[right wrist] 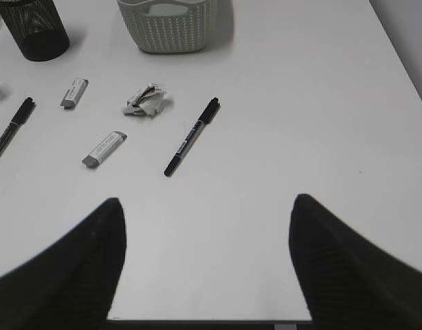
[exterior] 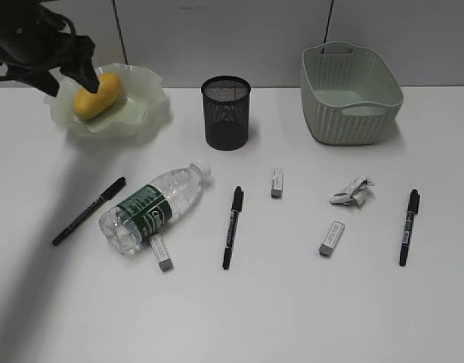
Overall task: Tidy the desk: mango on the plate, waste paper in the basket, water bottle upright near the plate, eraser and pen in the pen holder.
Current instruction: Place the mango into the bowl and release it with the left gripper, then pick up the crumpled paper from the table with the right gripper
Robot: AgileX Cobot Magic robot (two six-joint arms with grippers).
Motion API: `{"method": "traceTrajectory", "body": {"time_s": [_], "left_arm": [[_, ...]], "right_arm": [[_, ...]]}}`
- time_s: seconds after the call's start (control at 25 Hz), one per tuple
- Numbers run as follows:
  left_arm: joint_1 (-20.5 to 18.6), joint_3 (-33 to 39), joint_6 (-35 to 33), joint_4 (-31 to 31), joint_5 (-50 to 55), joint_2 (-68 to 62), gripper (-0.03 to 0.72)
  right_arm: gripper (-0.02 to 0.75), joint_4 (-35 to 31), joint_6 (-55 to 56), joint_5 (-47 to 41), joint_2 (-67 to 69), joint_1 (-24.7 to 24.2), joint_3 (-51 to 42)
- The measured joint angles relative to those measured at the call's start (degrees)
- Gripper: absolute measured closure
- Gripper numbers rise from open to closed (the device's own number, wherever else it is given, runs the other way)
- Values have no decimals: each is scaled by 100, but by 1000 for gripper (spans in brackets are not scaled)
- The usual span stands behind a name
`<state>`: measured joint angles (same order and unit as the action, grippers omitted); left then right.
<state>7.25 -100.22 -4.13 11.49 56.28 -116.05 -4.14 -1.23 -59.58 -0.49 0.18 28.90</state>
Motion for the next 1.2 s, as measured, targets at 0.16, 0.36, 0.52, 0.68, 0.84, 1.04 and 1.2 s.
{"method": "traceTrajectory", "body": {"time_s": [0.16, 0.36, 0.52, 0.68, 0.84, 1.04, 1.2], "left_arm": [[0, -9, 0, -56, 1095, 308, 123], [0, 82, 0, -56, 1311, 710, 128], [0, 558, 0, -56, 1311, 1376, 131], [23, 1538, 0, -169, 1316, 2245, 152], [28, 2864, 0, -226, 766, 3458, 189], [28, 4465, 0, -214, -502, 5276, 199], [28, 5553, 0, -207, -992, 6643, 200]], "right_arm": [[156, 0, 0, 0, 0, 0, 0], [156, 0, 0, 0, 0, 0, 0], [156, 0, 0, 0, 0, 0, 0], [156, 0, 0, 0, 0, 0, 0], [156, 0, 0, 0, 0, 0, 0], [156, 0, 0, 0, 0, 0, 0], [156, 0, 0, 0, 0, 0, 0]]}}
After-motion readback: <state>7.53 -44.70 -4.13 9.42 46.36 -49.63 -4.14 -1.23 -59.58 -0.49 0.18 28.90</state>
